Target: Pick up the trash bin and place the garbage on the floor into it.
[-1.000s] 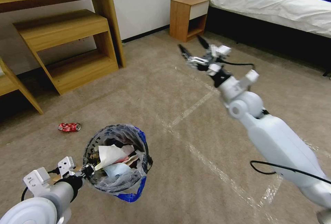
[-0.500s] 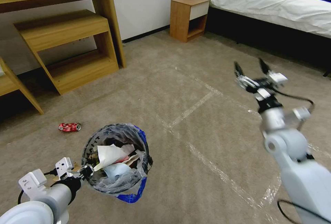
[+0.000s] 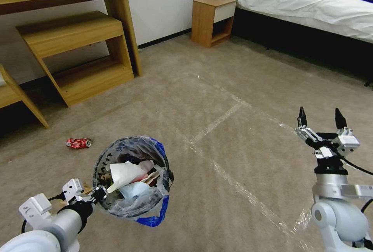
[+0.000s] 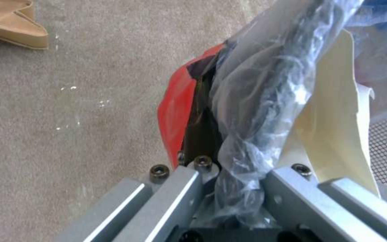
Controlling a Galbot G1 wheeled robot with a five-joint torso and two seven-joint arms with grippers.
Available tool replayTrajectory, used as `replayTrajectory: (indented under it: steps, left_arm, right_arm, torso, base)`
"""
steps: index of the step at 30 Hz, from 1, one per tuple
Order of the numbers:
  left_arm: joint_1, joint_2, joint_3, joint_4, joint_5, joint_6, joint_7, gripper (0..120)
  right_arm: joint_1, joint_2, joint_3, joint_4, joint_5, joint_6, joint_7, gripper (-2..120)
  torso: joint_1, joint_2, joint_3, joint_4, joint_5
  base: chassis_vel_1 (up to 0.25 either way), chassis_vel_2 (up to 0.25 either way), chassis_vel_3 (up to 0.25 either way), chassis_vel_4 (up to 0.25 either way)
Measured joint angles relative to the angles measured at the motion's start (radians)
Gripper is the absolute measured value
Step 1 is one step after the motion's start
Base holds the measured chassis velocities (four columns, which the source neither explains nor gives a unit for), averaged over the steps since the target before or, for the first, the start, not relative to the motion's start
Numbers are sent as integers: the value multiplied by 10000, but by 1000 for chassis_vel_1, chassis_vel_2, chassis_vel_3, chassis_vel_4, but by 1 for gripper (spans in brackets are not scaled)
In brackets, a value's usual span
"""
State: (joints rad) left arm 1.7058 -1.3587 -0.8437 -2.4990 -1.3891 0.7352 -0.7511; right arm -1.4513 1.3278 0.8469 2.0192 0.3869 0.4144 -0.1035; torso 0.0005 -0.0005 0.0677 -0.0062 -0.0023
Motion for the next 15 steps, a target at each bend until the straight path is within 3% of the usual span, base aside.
replayTrajectory:
  steps: [8, 15]
  left_arm:
    - [189, -200, -45, -14, 5, 1, 2, 0]
    - [302, -187, -154, -16, -77, 2, -12, 0]
  right_arm:
    - [-386, 329, 129, -70, -393, 942, -109, 100]
    - [-458, 397, 153, -172, -559, 1193, -187, 100]
  torso:
    - [0, 0, 1, 0, 2]
    - [0, 0, 1, 0, 1]
  base:
    - [0, 0, 0, 0]
    - [0, 0, 0, 0]
